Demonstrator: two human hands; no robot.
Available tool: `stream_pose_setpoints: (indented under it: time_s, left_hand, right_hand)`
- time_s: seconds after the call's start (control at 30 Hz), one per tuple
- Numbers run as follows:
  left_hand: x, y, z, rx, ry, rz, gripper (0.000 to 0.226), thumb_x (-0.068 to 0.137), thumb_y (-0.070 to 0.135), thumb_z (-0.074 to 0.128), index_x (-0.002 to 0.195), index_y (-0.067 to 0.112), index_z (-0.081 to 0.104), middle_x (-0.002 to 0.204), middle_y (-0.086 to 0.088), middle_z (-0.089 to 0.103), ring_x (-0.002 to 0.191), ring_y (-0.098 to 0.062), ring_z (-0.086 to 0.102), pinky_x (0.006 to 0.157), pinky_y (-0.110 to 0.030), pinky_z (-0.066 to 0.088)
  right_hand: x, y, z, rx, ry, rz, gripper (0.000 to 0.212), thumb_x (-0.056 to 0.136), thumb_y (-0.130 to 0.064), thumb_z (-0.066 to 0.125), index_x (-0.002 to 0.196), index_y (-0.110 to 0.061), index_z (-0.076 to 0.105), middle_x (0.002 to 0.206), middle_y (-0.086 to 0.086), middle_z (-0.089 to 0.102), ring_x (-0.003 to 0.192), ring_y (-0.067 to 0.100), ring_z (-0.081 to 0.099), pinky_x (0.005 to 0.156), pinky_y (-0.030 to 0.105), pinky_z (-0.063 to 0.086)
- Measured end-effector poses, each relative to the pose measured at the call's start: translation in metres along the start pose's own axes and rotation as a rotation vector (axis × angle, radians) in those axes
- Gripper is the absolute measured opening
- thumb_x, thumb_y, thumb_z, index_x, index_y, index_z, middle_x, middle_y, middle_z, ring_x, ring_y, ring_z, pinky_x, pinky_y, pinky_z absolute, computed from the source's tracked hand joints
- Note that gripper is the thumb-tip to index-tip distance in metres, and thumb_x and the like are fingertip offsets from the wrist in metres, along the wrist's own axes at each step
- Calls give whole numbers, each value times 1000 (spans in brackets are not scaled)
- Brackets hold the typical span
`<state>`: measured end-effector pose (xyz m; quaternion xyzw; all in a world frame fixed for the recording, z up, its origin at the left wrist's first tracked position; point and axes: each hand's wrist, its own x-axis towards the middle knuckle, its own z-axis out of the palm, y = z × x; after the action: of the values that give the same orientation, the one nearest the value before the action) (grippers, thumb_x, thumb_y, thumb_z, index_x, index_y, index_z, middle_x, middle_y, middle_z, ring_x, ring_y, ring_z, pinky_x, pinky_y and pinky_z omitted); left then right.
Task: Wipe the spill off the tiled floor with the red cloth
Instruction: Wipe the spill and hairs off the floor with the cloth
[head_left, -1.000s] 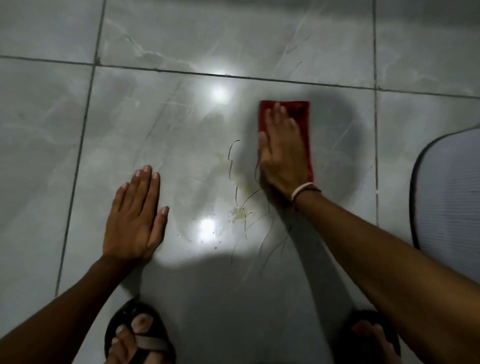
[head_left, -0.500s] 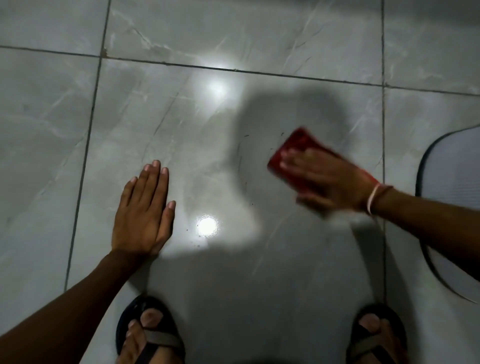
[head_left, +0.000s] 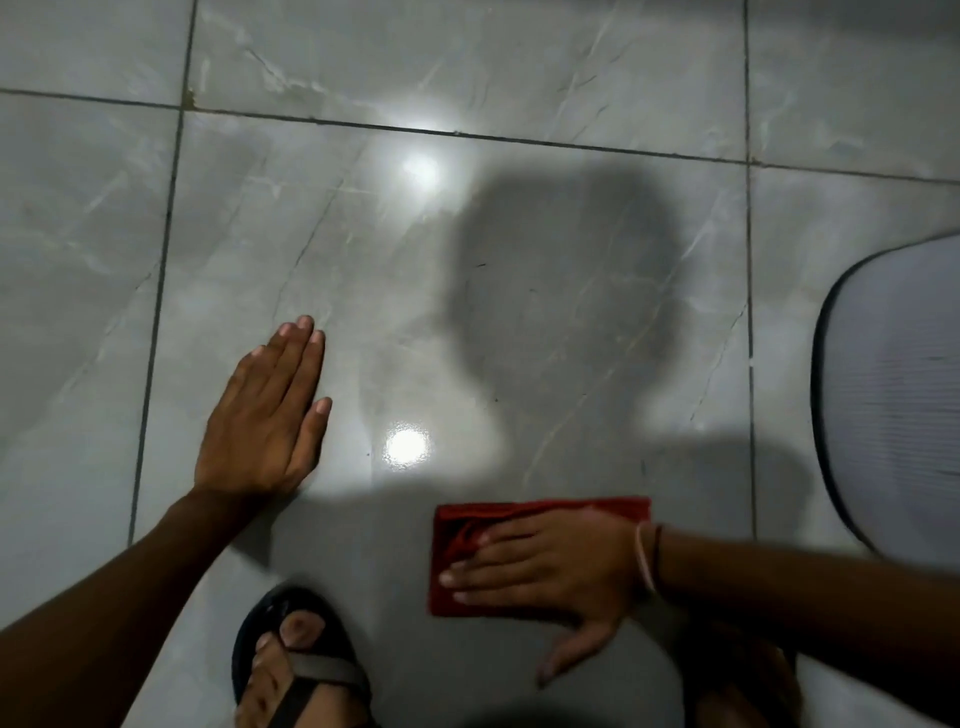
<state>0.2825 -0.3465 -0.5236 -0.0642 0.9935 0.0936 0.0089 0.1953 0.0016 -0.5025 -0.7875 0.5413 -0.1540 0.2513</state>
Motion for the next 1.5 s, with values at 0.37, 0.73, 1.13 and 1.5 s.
stream_pose_setpoints:
  time_s: [0.37,0.73,1.13,1.5]
  left_hand:
    - [1,3,-3,-8,37,4,64,103,27,37,161,4,23,172,-15,23,160,-28,20,129,-49,24]
    - [1,3,0,-26,54,-7,66,103,28,35,162,2,21,172,-16,21,161,-28,18,130,-49,22]
    - [4,3,-6,-44,31,-15,65,103,28,39,161,2,23,171,-16,23,160,-29,20,129,-51,26]
    - [1,-1,-2,-12,63,-15,65,104,29,35,162,4,22,172,-16,22,161,-27,19,129,-46,21]
  right_hand:
    - [50,177,-136,-99,590,1204,88,100,-68,26,164,-9,15,175,12,12,163,24,10,135,47,11]
    - [4,68,-41,-33,-75,-138,79,88,-50,74,147,-3,53,157,14,52,144,28,53,124,41,38]
    - [36,100,-83,-196,388,853,100,94,-72,47,163,-6,18,173,16,18,162,27,15,132,52,21]
    - [-101,100,-69,-317,69,410,84,96,-63,54,160,-12,33,168,11,32,159,24,28,132,44,24]
